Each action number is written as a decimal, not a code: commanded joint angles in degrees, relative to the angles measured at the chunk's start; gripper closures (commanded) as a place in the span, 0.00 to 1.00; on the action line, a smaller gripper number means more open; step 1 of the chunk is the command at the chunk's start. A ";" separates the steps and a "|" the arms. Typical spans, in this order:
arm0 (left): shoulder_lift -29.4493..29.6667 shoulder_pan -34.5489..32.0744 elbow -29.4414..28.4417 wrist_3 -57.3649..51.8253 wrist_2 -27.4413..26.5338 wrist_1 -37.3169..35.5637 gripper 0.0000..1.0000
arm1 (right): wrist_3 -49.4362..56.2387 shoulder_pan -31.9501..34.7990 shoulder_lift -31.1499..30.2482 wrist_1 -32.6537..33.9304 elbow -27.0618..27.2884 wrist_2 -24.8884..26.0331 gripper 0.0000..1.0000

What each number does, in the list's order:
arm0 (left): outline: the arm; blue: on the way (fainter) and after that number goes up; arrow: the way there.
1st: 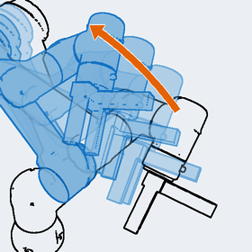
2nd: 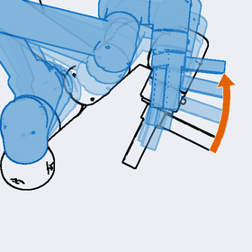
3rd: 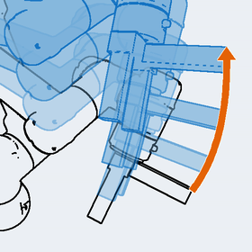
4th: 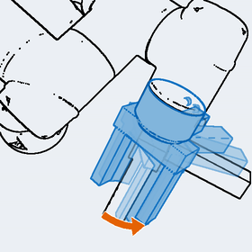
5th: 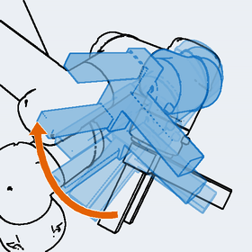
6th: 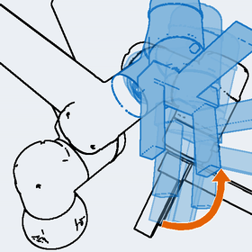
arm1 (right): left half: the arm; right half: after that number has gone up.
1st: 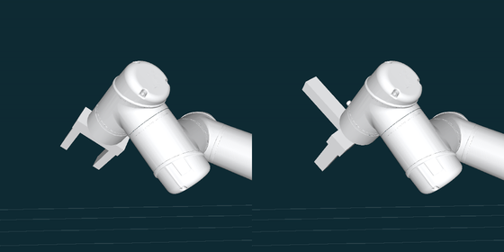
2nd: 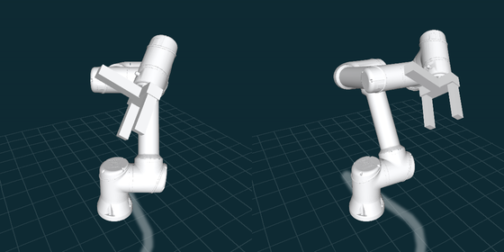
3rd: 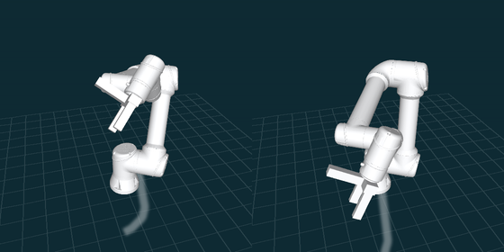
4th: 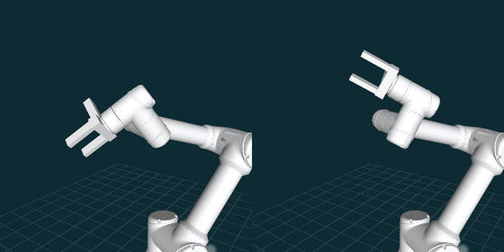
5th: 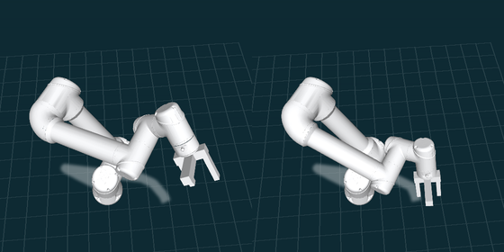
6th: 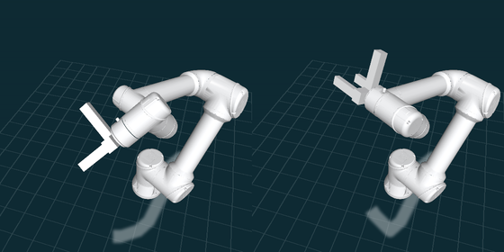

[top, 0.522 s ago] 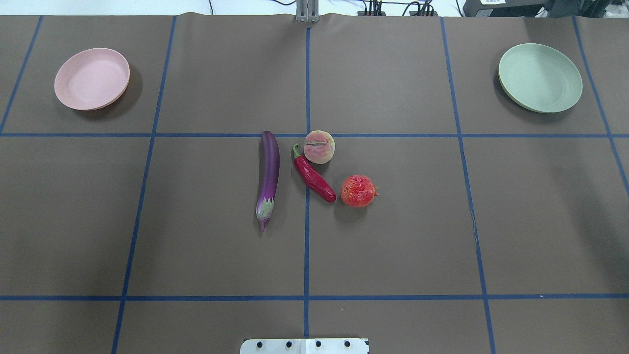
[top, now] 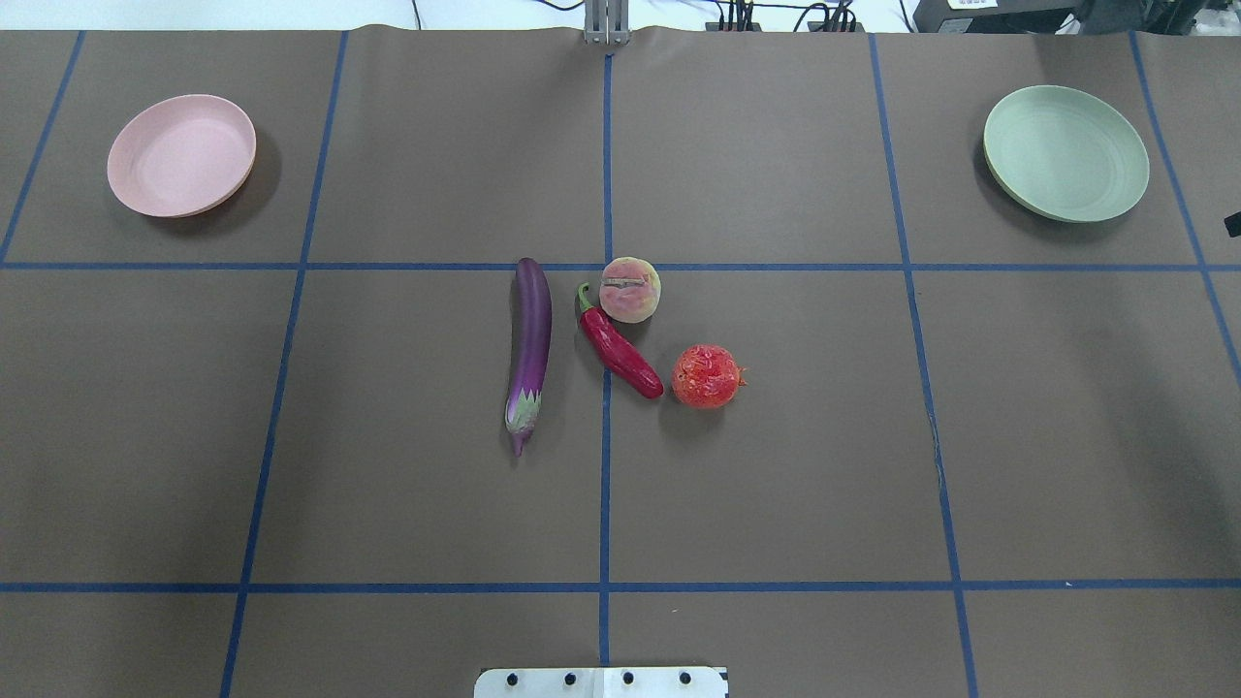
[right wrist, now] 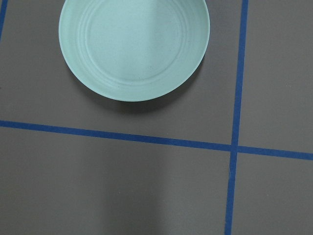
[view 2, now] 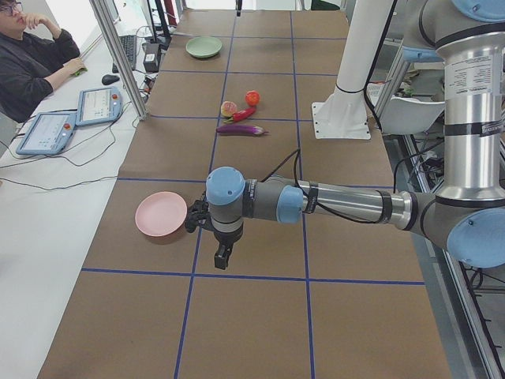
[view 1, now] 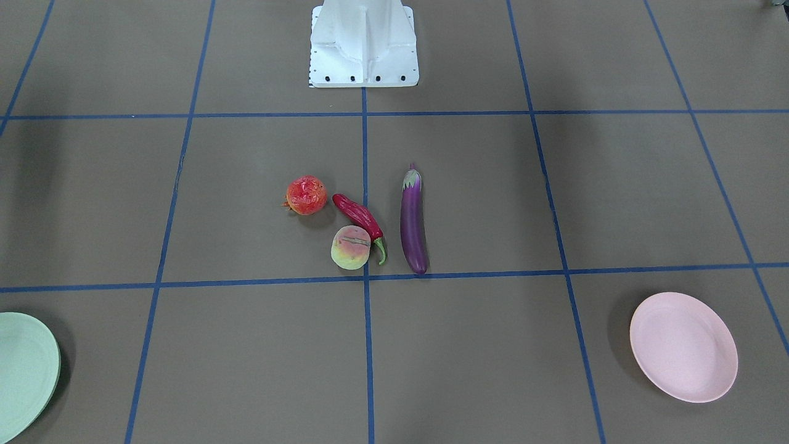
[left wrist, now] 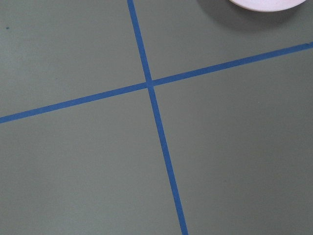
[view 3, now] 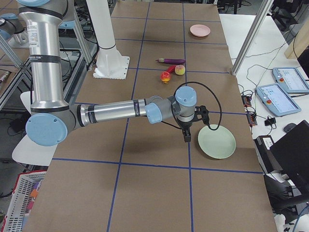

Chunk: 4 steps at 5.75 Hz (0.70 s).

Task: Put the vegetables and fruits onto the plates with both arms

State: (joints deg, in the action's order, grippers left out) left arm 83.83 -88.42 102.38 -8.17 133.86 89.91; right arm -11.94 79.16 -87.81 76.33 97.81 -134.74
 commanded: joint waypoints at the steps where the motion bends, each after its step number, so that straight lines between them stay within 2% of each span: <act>1: 0.02 0.00 -0.33 -0.01 0.00 0.00 0.00 | -0.10 -10.87 7.16 -6.17 -2.68 1.39 0.00; 2: 0.02 0.00 -0.42 -0.01 0.00 0.00 0.00 | -0.19 -15.65 15.74 -6.02 -6.89 1.58 0.00; 3: 0.02 0.09 -0.60 0.08 0.00 0.00 0.00 | -2.19 -18.75 19.31 -6.45 -6.84 1.76 0.00; 4: 0.11 0.18 -0.86 0.00 0.00 0.00 0.00 | -9.87 -22.96 23.00 -6.46 -6.06 2.28 0.01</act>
State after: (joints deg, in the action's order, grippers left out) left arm 83.87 -88.32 101.74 -8.13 133.86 89.91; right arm -16.14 59.99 -68.48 69.98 91.42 -132.87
